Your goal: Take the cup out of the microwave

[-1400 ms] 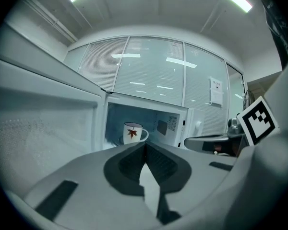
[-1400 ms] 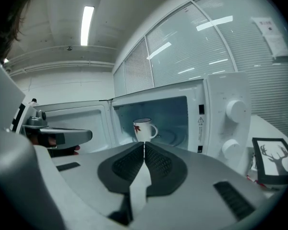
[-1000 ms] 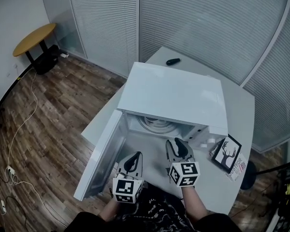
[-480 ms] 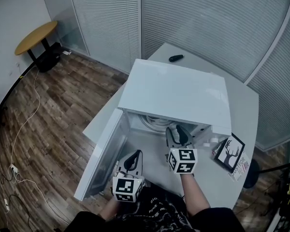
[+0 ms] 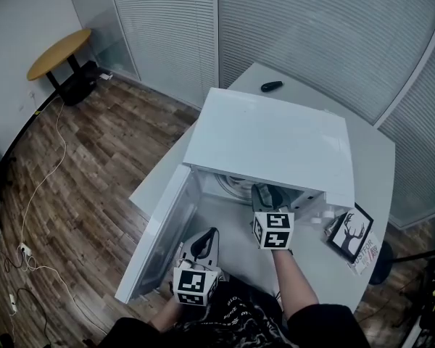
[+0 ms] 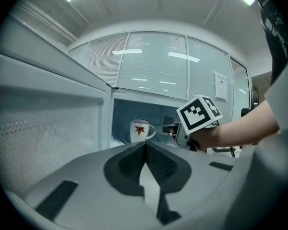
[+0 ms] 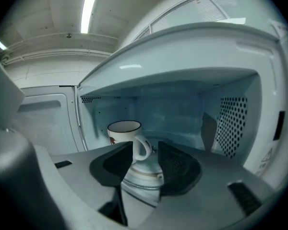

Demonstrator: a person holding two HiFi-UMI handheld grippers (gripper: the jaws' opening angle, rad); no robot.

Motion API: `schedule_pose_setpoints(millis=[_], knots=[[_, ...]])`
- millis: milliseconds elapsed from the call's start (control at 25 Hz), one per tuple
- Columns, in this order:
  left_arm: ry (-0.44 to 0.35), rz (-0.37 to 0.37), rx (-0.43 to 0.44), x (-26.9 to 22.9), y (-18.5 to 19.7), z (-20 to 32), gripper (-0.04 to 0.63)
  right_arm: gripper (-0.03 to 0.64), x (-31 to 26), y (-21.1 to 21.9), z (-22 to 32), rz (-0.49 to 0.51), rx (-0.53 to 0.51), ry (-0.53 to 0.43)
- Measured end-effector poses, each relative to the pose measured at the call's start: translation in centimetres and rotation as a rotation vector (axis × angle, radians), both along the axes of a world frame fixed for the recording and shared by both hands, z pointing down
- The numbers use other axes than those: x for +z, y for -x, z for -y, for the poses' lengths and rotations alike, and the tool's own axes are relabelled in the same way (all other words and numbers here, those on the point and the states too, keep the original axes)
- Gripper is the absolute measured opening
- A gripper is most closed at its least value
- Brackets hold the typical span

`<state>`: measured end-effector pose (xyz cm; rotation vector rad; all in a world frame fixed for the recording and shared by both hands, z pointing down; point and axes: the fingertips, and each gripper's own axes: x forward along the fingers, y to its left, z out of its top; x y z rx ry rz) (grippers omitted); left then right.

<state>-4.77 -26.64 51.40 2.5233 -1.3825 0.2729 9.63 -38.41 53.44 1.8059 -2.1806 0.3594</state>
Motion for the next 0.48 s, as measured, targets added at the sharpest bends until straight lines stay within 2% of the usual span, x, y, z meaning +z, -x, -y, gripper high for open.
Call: schedule_pose_setpoints(millis=[480], knots=[[0.015,0.021,0.004,0.5,0.4,0.1,0.006,0.152,2.1,-0.2,2.2,-0.027,0.032,0.042]])
